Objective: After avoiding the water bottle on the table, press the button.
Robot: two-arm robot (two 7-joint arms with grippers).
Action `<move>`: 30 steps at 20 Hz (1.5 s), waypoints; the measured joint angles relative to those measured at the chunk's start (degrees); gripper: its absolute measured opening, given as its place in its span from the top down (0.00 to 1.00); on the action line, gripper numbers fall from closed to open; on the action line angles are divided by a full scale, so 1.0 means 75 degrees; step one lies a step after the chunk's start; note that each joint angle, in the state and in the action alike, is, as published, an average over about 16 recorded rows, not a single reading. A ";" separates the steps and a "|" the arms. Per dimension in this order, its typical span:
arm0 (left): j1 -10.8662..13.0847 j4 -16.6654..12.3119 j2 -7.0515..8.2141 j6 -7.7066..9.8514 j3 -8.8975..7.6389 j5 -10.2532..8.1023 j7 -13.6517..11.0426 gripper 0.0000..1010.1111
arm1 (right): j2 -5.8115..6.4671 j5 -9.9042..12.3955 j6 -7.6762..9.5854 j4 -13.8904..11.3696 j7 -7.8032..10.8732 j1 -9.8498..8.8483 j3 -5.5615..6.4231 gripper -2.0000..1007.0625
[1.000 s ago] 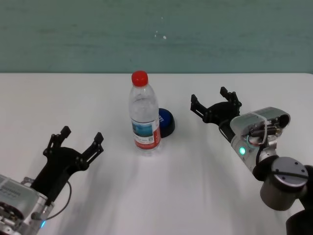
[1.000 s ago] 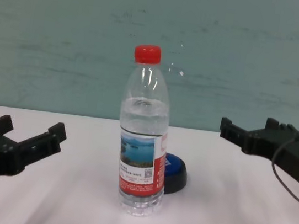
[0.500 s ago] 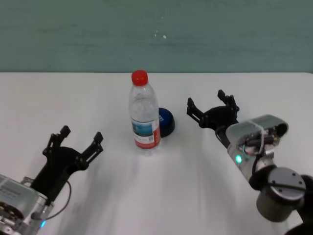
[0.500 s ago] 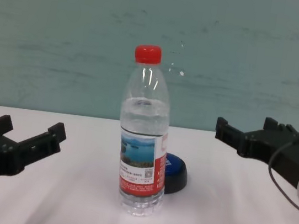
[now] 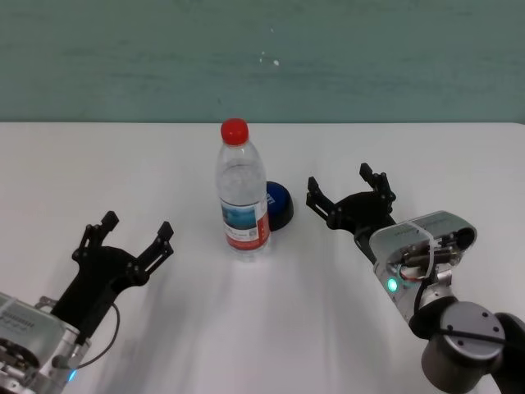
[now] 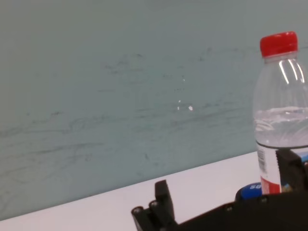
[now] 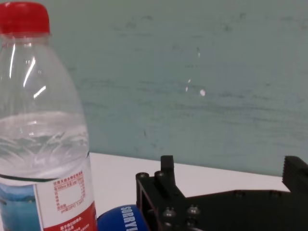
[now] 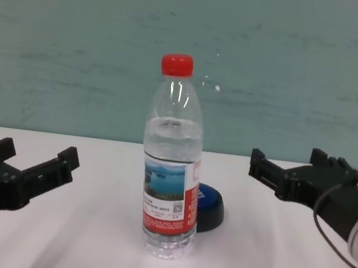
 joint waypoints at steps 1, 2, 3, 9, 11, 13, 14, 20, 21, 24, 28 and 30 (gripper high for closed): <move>0.0000 0.0000 0.0000 0.0000 0.0000 0.0000 0.0000 0.00 | -0.0019 -0.0043 -0.0007 -0.0038 -0.0022 -0.0049 -0.0003 0.00; 0.0000 0.0000 0.0000 0.0000 0.0000 0.0000 0.0000 0.00 | -0.0038 -0.0083 -0.0012 -0.0073 -0.0041 -0.0095 -0.0006 0.00; 0.0000 0.0000 0.0000 0.0000 0.0000 0.0000 0.0000 0.00 | -0.0056 -0.0121 -0.0017 -0.0110 -0.0057 -0.0141 -0.0008 0.00; 0.0000 0.0000 0.0000 0.0000 0.0000 0.0000 0.0000 0.00 | -0.0154 -0.0320 -0.0031 -0.0304 -0.0124 -0.0380 -0.0015 0.00; 0.0000 0.0000 0.0000 0.0000 0.0000 0.0000 0.0000 0.00 | -0.0180 -0.0368 -0.0030 -0.0355 -0.0129 -0.0447 -0.0013 0.00; 0.0000 0.0000 0.0000 0.0000 0.0000 0.0000 0.0000 0.00 | -0.0203 -0.0395 -0.0031 -0.0392 -0.0121 -0.0503 -0.0010 0.00; 0.0000 0.0000 0.0000 0.0000 0.0000 0.0000 0.0000 0.00 | -0.0215 -0.0404 -0.0033 -0.0407 -0.0116 -0.0530 -0.0009 0.00; 0.0000 0.0000 0.0000 0.0000 0.0000 0.0000 0.0000 0.00 | -0.0298 -0.0424 -0.0036 -0.0462 -0.0119 -0.0654 0.0008 0.00; 0.0000 0.0000 0.0000 0.0000 0.0000 0.0000 0.0000 0.00 | -0.0309 -0.0424 -0.0037 -0.0466 -0.0122 -0.0669 0.0011 0.00; 0.0000 0.0000 0.0000 0.0000 0.0000 0.0000 0.0000 0.00 | -0.0339 -0.0420 -0.0037 -0.0475 -0.0136 -0.0707 0.0021 0.00; 0.0000 0.0000 0.0000 0.0000 0.0000 0.0000 0.0000 0.00 | -0.0368 -0.0409 -0.0037 -0.0475 -0.0160 -0.0733 0.0032 0.00; 0.0000 0.0000 0.0000 0.0000 0.0000 0.0000 0.0000 0.00 | -0.0377 -0.0404 -0.0034 -0.0473 -0.0171 -0.0739 0.0038 0.00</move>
